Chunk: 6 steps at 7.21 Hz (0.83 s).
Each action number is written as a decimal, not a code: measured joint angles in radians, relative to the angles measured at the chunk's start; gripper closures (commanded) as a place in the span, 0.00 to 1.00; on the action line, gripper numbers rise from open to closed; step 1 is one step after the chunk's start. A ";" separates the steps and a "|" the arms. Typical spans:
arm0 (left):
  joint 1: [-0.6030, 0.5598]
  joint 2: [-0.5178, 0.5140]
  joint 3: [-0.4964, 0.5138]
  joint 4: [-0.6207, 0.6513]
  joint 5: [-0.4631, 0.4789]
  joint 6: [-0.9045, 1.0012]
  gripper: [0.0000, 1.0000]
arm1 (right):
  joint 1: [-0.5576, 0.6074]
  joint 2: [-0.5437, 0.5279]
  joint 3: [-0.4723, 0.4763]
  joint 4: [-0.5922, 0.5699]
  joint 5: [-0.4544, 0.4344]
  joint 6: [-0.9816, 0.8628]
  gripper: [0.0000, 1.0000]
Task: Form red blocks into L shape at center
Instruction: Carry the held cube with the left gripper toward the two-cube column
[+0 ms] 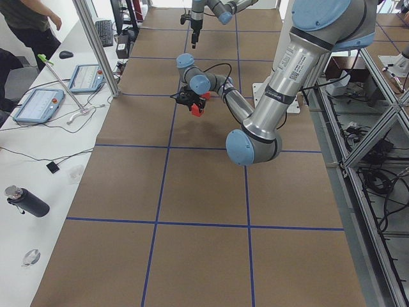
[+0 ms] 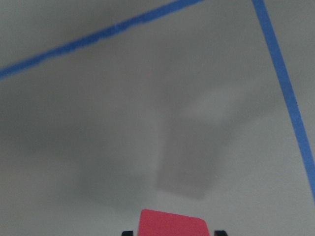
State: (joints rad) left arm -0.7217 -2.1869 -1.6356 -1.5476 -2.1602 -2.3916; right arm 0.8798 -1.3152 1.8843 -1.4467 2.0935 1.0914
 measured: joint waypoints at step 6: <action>0.012 -0.074 0.085 -0.141 0.078 -0.494 1.00 | 0.071 -0.060 0.002 -0.001 0.060 -0.066 0.00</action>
State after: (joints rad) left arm -0.7095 -2.2609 -1.5503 -1.6889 -2.0820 -2.8851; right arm 0.9511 -1.3754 1.8868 -1.4480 2.1535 1.0249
